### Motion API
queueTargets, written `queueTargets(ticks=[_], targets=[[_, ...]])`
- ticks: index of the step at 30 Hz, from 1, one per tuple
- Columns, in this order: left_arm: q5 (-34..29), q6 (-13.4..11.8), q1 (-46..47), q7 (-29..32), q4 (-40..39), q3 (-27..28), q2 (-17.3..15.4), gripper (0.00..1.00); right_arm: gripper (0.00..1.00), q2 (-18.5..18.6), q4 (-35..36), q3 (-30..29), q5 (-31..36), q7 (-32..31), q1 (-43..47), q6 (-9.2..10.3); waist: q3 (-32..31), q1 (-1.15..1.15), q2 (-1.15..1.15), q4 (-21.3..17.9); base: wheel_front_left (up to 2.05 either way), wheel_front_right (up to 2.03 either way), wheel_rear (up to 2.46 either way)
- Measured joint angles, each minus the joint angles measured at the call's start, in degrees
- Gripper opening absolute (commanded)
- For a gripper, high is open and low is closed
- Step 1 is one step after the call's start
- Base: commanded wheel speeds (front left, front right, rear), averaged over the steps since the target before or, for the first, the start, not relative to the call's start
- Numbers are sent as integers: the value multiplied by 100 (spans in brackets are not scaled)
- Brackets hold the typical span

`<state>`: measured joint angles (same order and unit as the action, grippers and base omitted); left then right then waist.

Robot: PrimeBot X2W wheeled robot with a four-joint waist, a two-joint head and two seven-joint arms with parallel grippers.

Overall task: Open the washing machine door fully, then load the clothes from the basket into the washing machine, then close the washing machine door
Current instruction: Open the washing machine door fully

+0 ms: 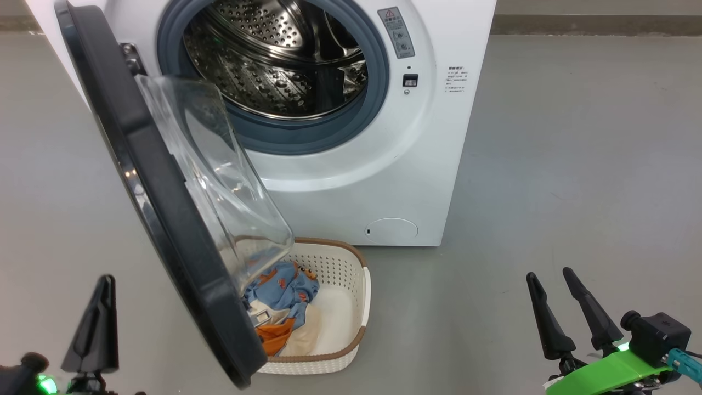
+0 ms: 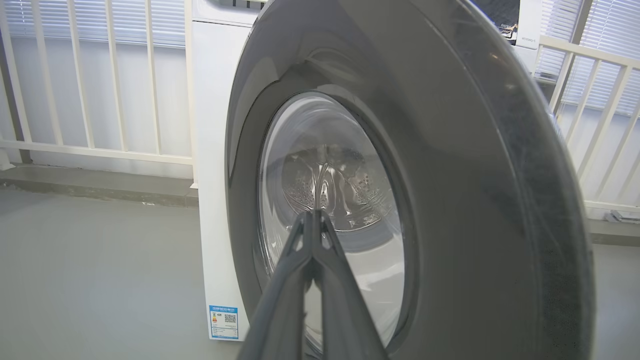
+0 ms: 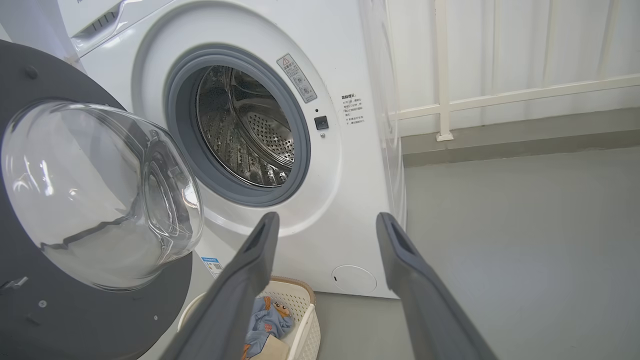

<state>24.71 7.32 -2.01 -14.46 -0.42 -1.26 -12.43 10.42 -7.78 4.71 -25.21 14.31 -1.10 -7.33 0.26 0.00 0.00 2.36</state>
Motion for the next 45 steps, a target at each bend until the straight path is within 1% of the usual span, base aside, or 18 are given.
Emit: queueTargets(ticks=[6, 10, 14, 16, 20, 21, 26, 33, 38, 45], targets=[[-97, -1, 2, -1, -662, 81, 0, 0, 100, -51, -9, 1, 0, 0, 0, 0, -4, 0, 0, 11, 0, 0, 0], [-151, -1, 2, -2, -1120, 13, 2, 0, 100, -65, -25, 0, -3, 0, 1, 0, 1, 0, 0, 6, 0, 0, 0], [-194, -1, 2, 13, -1590, -185, 3, 0, 100, -81, -30, -1, -3, 0, 1, 0, 1, 0, 0, -5, 0, 0, 0], [-187, -1, 2, 54, -1937, -435, 7, 0, 100, -93, -30, -2, -3, 0, 1, 0, 17, 0, 0, -10, 0, 0, 0], [-47, -1, 17, 278, -2153, -848, 14, 0, 100, -107, -30, -4, -3, 0, 0, 0, 42, 0, 0, -15, 0, 0, 0], [-47, -1, 17, 278, -2153, -848, 14, 0, 100, -107, -30, -4, -3, 0, 0, 0, 42, 0, 0, -15, 0, 0, 0], [82, -1, 21, 450, -2150, -1366, 27, 0, 100, -132, -30, -3, -3, 0, 0, 0, 75, 0, 0, -34, 0, 0, 0], [278, -1, 19, 606, -1651, -1917, 31, 0, 100, -153, -32, 0, -3, 0, -1, 0, 120, 0, 0, -61, 0, 0, 0], [337, -1, 30, 667, -1131, -2089, 122, 0, 100, -171, -48, 3, -3, 0, -5, 0, 169, 0, 0, -76, 0, 0, 0], [495, -1, 180, 675, -538, -2086, 160, 0, 100, -183, -56, -1, -2, 0, -12, 0, 233, 0, 0, -109, 0, 0, 0]])
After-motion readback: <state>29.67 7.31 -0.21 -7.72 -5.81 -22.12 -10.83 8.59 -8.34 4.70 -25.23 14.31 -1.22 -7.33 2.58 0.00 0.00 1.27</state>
